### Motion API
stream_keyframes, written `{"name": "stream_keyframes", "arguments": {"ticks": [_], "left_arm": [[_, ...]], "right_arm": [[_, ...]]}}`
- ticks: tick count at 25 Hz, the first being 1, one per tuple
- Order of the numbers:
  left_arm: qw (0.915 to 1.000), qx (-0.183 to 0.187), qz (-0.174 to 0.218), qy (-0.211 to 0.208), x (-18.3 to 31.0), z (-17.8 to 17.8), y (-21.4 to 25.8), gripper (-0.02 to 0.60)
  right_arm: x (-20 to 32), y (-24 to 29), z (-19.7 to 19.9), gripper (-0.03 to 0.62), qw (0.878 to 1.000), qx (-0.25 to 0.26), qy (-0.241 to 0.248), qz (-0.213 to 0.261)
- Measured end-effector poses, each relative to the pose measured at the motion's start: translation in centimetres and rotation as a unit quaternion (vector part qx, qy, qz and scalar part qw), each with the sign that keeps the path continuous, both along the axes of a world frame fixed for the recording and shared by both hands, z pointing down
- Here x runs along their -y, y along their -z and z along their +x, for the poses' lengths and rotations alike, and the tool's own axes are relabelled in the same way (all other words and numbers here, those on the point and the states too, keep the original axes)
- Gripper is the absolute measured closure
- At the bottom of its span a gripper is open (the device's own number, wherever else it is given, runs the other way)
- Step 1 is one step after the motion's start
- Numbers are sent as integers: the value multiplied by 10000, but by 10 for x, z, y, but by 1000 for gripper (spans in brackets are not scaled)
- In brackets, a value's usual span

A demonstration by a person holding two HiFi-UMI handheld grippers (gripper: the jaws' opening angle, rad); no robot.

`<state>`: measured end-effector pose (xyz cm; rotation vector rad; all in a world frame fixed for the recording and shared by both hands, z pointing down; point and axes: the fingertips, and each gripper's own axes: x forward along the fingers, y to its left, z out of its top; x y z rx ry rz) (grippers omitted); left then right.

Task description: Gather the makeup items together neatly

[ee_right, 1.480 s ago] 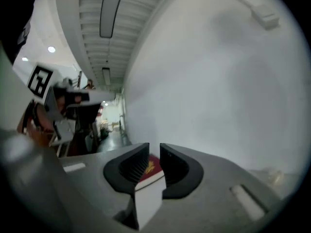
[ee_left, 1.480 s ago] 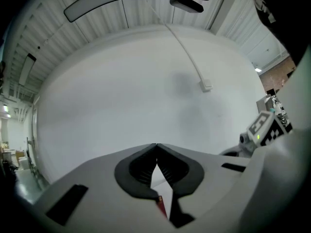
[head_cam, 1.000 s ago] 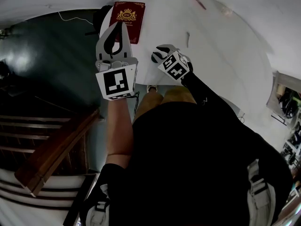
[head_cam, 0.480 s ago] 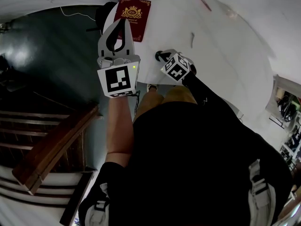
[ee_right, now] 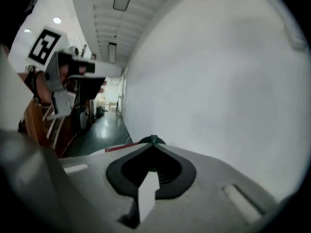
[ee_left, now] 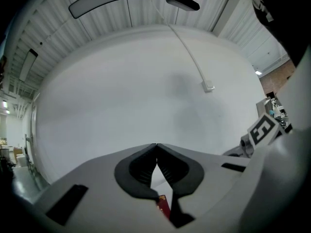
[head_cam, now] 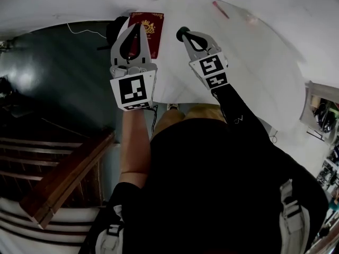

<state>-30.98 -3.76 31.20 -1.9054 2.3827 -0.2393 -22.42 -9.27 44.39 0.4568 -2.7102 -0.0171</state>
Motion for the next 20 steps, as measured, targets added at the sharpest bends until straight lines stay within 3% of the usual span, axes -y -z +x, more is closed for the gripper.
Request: {"name": "stream_keyframes", "arguments": {"ticks": [4, 6, 12, 20], "left_arm": [[9997, 166, 179, -22, 6, -4, 20, 572], [9994, 236, 271, -3, 5, -7, 29, 572], [9982, 420, 297, -297, 17, 0, 37, 572], [9908, 343, 332, -1268, 78, 66, 29, 572]], "right_arm": [[25, 89, 6, 589, 9917, 1037, -523, 556], [30, 116, 13, 589, 9858, 1304, -689, 807], [36, 133, 28, 589, 9791, 1462, -1047, 954], [73, 133, 122, 589, 9611, 1288, -2128, 1197]]}}
